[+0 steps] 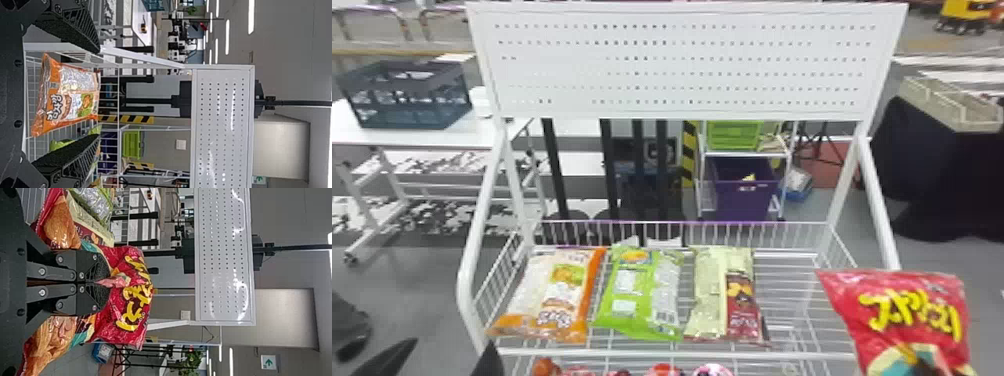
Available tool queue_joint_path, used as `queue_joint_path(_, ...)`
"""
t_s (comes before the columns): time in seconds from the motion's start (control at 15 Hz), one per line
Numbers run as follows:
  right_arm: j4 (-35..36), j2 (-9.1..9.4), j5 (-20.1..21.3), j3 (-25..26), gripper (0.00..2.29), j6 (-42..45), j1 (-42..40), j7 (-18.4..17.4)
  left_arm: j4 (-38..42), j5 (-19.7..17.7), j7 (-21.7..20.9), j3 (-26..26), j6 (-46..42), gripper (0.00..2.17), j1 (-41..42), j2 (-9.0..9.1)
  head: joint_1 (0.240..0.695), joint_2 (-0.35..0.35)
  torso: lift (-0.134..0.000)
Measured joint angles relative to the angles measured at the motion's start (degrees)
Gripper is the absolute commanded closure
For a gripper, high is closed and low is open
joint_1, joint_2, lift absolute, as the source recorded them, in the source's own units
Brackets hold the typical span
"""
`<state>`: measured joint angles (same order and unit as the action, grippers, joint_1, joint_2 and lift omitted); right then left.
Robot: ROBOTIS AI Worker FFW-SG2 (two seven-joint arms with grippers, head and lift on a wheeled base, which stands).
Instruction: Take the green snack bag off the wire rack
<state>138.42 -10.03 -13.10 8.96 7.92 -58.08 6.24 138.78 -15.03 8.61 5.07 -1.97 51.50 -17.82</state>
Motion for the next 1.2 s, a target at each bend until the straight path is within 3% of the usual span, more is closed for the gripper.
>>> queue_joint_path(0.73, 0.28, 0.00, 0.36, -0.13, 2.23, 0.03, -0.07, 0.00, -1.72, 0.43, 0.65, -1.00, 0.05, 0.14, -1.77, -0.52, 0.499, 0.000, 0.000)
queue_joint_path(1.0, 0.34, 0.07, 0.96, -0.68, 2.23, 0.03, 0.06, 0.00, -10.62, 0.92, 6.72, -10.62, 0.36, 0.14, -12.56, -4.21, 0.499, 0.000, 0.000)
queue_joint_path(1.2, -0.04, 0.11, 2.07, -1.86, 2.23, 0.03, 0.42, 0.00, -20.77, 0.92, 11.97, -22.70, 4.27, 0.14, -27.39, -5.82, 0.499, 0.000, 0.000)
